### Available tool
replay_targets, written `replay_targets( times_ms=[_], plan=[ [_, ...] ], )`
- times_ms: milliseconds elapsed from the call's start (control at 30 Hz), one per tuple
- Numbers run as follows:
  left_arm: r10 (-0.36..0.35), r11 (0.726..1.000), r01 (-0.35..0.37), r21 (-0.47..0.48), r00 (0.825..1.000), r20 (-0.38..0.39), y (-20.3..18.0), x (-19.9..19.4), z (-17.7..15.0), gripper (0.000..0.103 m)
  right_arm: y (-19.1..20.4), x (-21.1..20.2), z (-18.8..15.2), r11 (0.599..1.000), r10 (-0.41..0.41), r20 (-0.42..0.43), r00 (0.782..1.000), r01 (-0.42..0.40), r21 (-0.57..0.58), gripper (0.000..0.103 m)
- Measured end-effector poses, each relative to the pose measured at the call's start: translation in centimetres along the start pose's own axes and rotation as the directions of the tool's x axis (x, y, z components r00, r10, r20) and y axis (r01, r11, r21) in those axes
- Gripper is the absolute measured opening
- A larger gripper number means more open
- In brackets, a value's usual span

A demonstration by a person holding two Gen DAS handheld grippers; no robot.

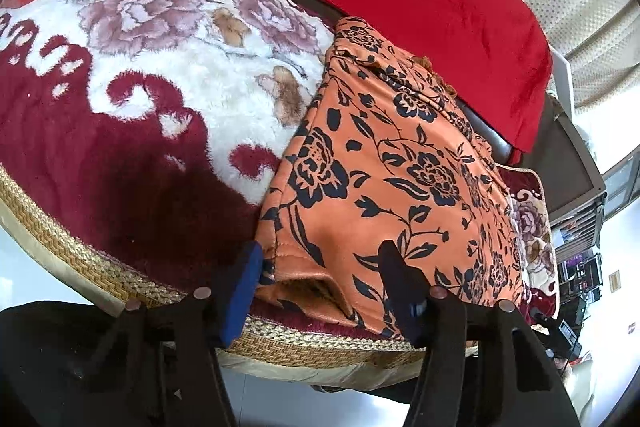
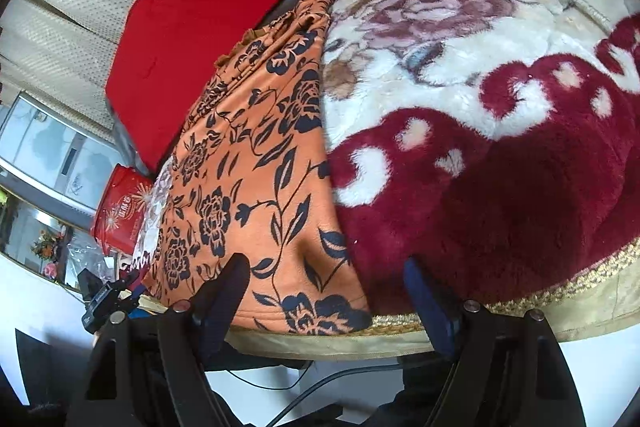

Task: Fold small clothes
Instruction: 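Grip the folded top's edges with both tools and straighten the fold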

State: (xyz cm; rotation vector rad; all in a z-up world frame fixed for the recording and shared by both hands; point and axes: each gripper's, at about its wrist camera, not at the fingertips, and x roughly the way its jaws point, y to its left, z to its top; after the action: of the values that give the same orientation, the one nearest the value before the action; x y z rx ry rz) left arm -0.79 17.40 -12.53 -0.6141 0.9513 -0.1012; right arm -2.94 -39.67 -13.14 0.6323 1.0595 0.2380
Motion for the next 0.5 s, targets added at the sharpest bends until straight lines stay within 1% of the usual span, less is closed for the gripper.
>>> replay_targets(
  times_ms=[67,133,167,200,233,267,300,367,400,500],
  plan=[
    [0.017,1.0,-0.017,0.005,1.0,-0.016,0.1,0.3,0.0,0.062,0.3,0.5,-0.1,1.0,-0.003,-0.027,1.0,0.003,-0.012,0.079],
    [0.027,1.0,-0.027,0.01,0.999,-0.021,0.2,0.5,-0.1,0.062,1.0,1.0,-0.5,0.999,0.016,-0.061,0.998,-0.018,-0.036,0.066],
    [0.025,1.0,-0.025,0.01,0.999,-0.021,0.3,0.6,0.0,0.062,1.2,1.3,-0.7,0.998,0.031,-0.075,0.997,-0.034,-0.044,0.066],
    [0.021,1.0,-0.02,0.01,1.0,-0.021,0.3,0.7,0.0,0.062,1.4,1.5,-0.9,0.998,0.018,-0.077,0.997,-0.023,-0.057,0.065],
    [0.018,1.0,-0.017,0.012,1.0,-0.022,0.4,0.8,0.0,0.061,1.3,1.7,-0.9,0.998,0.01,-0.081,0.997,-0.014,-0.056,0.062],
    [0.026,1.0,-0.026,0.015,0.999,-0.03,0.5,1.0,0.0,0.057,1.1,1.8,-1.0,0.999,0.011,-0.081,0.997,-0.015,-0.043,0.06],
    [0.04,0.999,-0.04,0.014,0.999,-0.036,0.6,1.2,0.0,0.04,0.6,1.9,-0.9,1.0,0.018,-0.076,0.997,-0.019,-0.015,0.054],
    [0.061,0.998,-0.06,0.024,0.997,-0.048,0.8,1.2,0.1,0.024,0.4,1.7,-0.9,1.0,0.02,-0.072,0.997,-0.021,-0.006,0.038],
    [0.061,0.998,-0.06,0.025,0.997,-0.045,1.0,1.0,0.1,0.024,0.7,1.5,-1.1,0.999,0.03,-0.074,0.997,-0.031,-0.01,0.028],
    [0.052,0.999,-0.052,-0.004,0.997,-0.057,1.5,1.2,0.1,0.024,1.6,1.0,-1.2,0.999,0.041,-0.064,0.997,-0.044,-0.032,0.028]
  ],
)
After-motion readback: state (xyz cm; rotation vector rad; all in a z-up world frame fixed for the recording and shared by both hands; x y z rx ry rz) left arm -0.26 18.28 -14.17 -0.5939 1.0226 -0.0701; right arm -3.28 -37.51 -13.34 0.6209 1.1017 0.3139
